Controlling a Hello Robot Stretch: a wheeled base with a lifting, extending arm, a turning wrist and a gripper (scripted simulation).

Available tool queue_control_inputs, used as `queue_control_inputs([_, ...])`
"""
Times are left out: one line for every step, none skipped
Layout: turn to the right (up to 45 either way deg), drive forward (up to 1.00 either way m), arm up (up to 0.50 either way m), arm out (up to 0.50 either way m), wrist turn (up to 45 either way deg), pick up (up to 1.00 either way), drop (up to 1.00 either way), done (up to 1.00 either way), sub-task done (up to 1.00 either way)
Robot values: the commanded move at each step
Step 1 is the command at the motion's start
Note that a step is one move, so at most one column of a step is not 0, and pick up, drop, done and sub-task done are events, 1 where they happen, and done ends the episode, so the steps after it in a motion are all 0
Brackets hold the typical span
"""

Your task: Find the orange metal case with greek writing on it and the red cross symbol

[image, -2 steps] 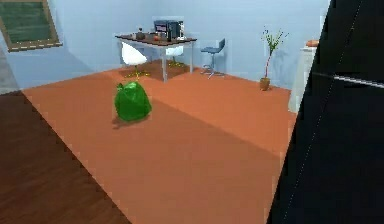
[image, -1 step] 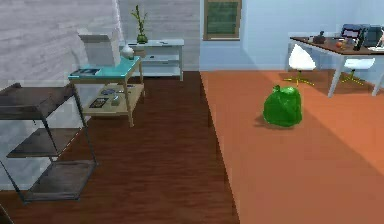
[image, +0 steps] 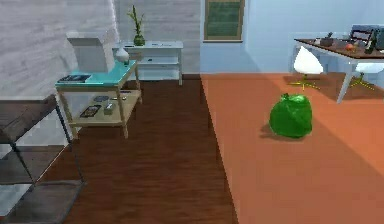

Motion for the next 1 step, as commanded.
queue_control_inputs([45.0,0.00,0.00,0.00,0.0,0.00,0.00,0.00,0.00])
